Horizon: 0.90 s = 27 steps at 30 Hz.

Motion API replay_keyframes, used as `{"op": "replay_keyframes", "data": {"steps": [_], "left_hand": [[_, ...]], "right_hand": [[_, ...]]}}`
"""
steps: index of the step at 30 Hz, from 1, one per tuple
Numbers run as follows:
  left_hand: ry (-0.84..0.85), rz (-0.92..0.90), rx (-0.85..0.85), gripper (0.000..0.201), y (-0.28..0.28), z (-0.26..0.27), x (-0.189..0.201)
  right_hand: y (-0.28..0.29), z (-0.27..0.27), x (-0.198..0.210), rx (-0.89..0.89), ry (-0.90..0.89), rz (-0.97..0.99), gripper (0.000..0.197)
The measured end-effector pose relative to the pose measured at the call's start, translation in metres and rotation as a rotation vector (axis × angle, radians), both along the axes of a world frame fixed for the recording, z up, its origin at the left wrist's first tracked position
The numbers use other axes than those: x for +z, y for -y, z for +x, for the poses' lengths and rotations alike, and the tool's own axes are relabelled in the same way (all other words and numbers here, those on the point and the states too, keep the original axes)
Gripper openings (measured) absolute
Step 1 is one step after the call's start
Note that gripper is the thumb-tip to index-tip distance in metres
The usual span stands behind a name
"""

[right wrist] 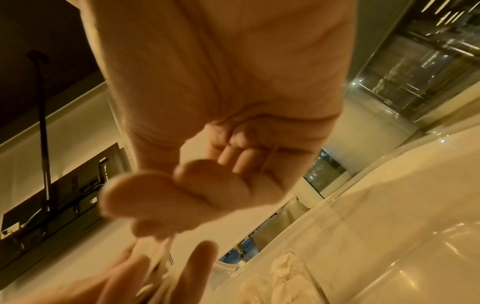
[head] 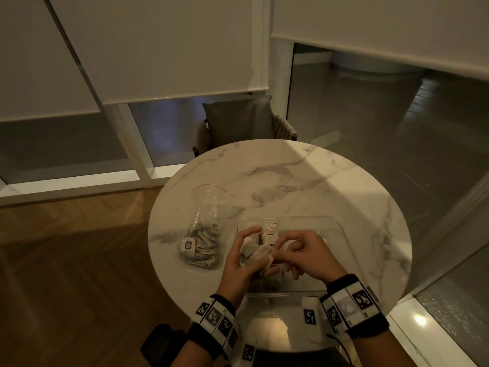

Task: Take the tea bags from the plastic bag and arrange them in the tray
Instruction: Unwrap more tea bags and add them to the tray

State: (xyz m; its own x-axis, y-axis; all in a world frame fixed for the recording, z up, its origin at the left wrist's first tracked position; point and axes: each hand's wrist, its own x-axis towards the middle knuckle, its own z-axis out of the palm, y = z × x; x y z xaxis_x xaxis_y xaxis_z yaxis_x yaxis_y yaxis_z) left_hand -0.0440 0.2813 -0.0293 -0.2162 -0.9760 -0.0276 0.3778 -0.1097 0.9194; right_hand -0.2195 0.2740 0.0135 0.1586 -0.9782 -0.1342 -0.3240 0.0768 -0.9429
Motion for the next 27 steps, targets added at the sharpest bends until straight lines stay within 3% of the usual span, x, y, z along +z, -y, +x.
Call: {"op": "replay_keyframes", "data": {"steps": [3,9,13,18,21,27], "left_hand": [[0.026,0.096,0.025,0.028,0.004,-0.004,0.000],[-0.014,0.154,0.033,0.025,0.006,-0.004,-0.002],[-0.105,0.189,0.033,0.021,0.009,-0.003,-0.004],[-0.040,0.137,0.012,0.043,0.008,-0.003,-0.003],[0.009,0.073,0.029,0.023,0.008,-0.003,-0.006],[0.039,-0.015,0.129,0.026,0.005,-0.003,-0.012]], "right_hand": [[0.001,0.000,0.006,-0.050,0.140,-0.037,0.007],[0.000,0.006,0.007,-0.084,0.316,-0.040,0.006],[0.002,0.002,0.005,-0.104,0.313,-0.039,0.004],[0.003,0.003,0.004,-0.083,0.282,-0.021,0.015],[0.004,0.003,0.004,-0.115,0.298,-0.016,0.005],[0.003,0.005,-0.006,-0.162,0.199,-0.093,0.031]]}}
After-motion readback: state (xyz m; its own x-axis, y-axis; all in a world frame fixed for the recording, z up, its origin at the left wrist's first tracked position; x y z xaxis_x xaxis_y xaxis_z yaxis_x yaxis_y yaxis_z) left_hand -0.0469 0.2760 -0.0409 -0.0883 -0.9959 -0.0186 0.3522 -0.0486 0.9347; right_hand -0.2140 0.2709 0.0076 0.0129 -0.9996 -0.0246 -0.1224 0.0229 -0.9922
